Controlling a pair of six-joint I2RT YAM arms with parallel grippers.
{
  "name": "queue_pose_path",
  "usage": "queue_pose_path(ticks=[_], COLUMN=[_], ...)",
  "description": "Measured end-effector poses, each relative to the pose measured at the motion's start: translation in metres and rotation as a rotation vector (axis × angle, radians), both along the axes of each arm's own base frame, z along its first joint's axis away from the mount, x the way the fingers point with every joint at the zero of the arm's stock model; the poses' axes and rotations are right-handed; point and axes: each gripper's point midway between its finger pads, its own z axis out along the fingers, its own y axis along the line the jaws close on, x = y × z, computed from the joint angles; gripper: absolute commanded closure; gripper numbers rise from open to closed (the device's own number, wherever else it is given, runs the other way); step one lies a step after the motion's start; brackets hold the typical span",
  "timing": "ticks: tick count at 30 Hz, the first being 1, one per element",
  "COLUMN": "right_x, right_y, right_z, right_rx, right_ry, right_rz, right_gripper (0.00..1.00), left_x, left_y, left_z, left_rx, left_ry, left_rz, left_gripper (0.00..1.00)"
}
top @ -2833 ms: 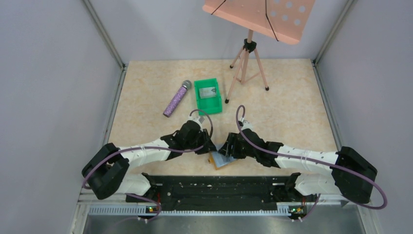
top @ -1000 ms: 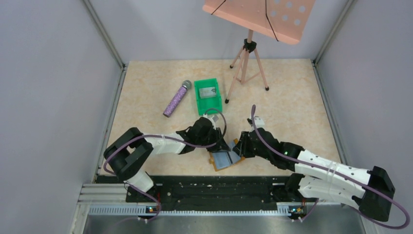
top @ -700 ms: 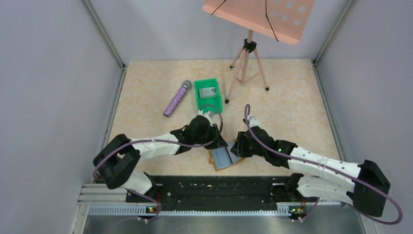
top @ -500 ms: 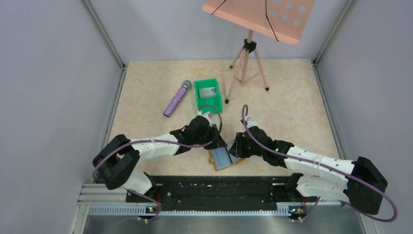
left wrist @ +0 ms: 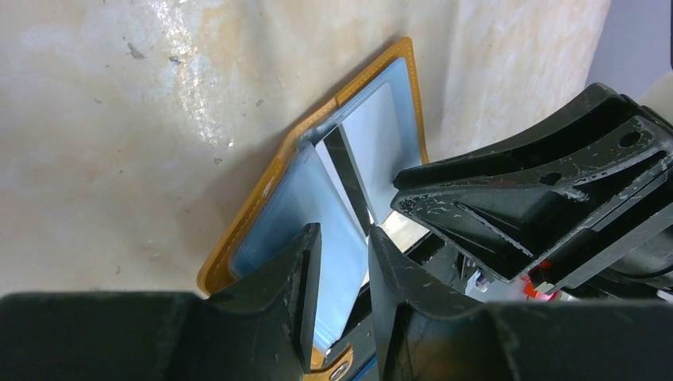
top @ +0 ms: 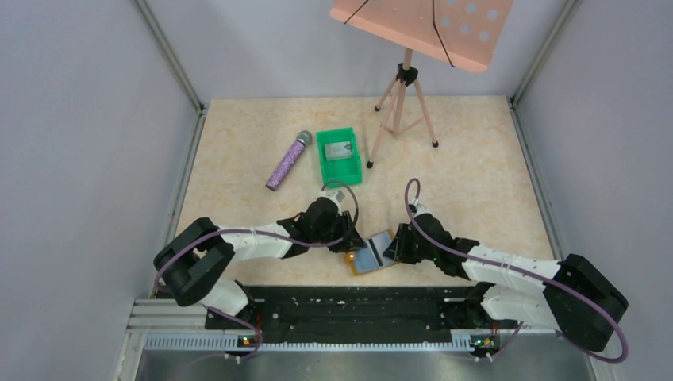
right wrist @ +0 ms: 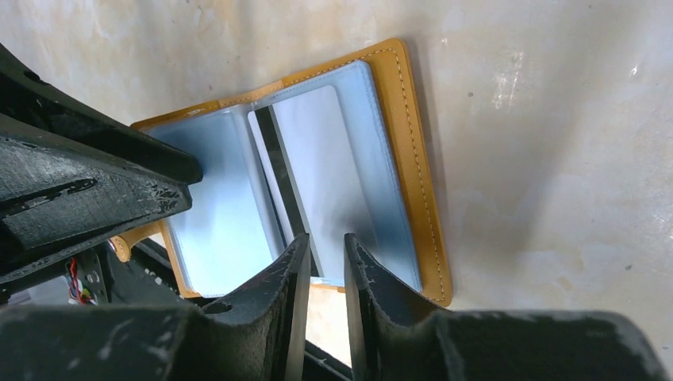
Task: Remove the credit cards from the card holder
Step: Remove the credit card from the card holder.
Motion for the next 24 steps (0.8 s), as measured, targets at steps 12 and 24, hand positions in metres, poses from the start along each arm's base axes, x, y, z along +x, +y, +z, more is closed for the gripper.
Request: queue_pose_path(ticks=[12, 24], right_x=[0.000, 0.005], right_y=[0.002, 0.013], right_z=[0.002, 0.012], right_rx=[0.022, 0.033], right_ry=[-0.005, -0.016], right_rz=[-0.001, 0.033], right_gripper=[0.76, 0.75], left_x=[-0.001, -0.008], left_y=[-0.003, -0.004], left_z=[-0.003, -0.020], left_rx=[0.019, 0.047], left_ry=[0.002, 0.022], left_rz=[-0.012, -0.013], left_gripper=[0.69, 0.71])
